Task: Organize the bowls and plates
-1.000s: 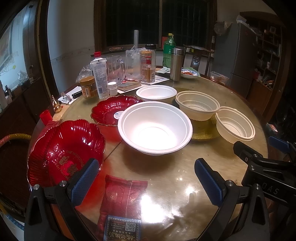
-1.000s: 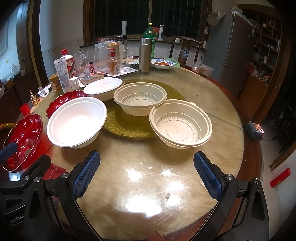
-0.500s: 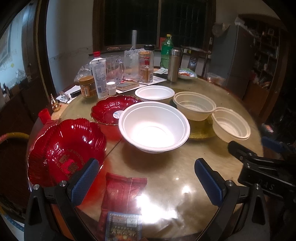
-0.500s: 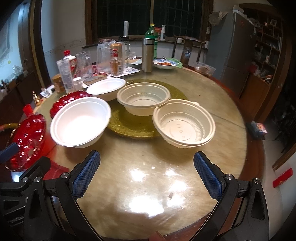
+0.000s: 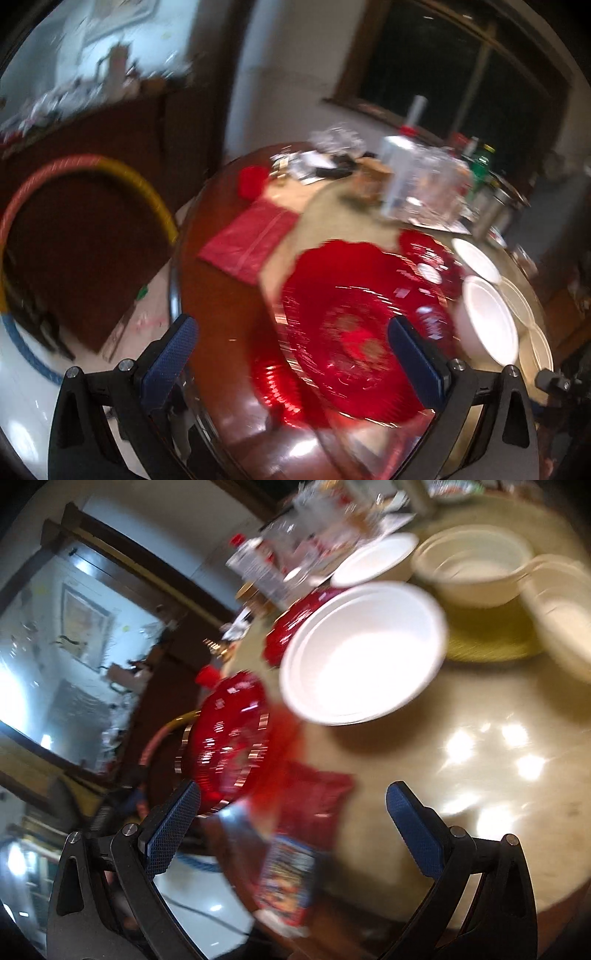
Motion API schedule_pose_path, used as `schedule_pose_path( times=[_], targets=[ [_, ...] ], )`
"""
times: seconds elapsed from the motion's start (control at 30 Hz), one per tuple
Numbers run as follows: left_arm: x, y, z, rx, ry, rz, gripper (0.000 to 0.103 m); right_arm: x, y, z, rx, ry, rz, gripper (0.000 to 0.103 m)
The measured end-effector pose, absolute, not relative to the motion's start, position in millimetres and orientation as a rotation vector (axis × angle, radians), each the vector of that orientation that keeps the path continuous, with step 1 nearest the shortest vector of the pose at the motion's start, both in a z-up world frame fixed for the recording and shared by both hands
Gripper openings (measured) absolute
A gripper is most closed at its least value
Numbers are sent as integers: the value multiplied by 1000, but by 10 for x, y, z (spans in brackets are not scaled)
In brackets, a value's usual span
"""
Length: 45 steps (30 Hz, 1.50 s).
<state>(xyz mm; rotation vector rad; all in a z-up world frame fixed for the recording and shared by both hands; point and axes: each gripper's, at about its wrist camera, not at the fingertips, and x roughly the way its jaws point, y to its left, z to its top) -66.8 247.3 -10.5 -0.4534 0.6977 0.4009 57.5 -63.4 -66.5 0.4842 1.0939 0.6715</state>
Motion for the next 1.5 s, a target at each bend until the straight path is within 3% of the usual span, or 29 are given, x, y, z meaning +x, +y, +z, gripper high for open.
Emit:
schedule_pose_path(
  times=[0.17, 0.37, 0.43, 0.53, 0.57, 0.6, 0.67, 1.07, 1.33, 1.43, 1.47, 1.5],
  targets=[
    [-394, 2527, -331, -457, 787, 361, 100, 794, -145, -876, 557, 1181, 706, 80],
    [-288, 2597, -441, -467, 805, 375, 100, 976, 217, -1001, 593, 1227, 709, 78],
    [-259, 2608, -470, -470, 813, 395, 98, 1013, 280, -1020, 589, 1234, 711, 69],
    [-159, 2595, -559, -436, 856, 415, 64, 1093, 371, -1114, 566, 1276, 701, 44],
    [-114, 2589, -605, -424, 874, 414, 39, 1110, 380, -1149, 562, 1290, 699, 29],
    [-58, 2582, -681, -417, 910, 401, 24, 1121, 415, -1183, 549, 1305, 692, 16],
    [-38, 2560, -727, -429, 914, 369, 16, 1120, 452, -1220, 524, 1295, 688, 14],
    [-114, 2523, -397, -382, 825, 384, 14, 1076, 491, -956, 434, 1172, 715, 13],
    [-67, 2520, -607, -395, 887, 383, 15, 1099, 494, -1128, 428, 1229, 702, 13],
    [-40, 2525, -669, -396, 905, 391, 18, 1099, 498, -1182, 434, 1250, 700, 14],
    [-32, 2537, -700, -402, 921, 394, 24, 1103, 497, -1197, 442, 1261, 702, 15],
    [-26, 2548, -726, -408, 933, 394, 36, 1113, 504, -1211, 456, 1275, 711, 15]
  ],
)
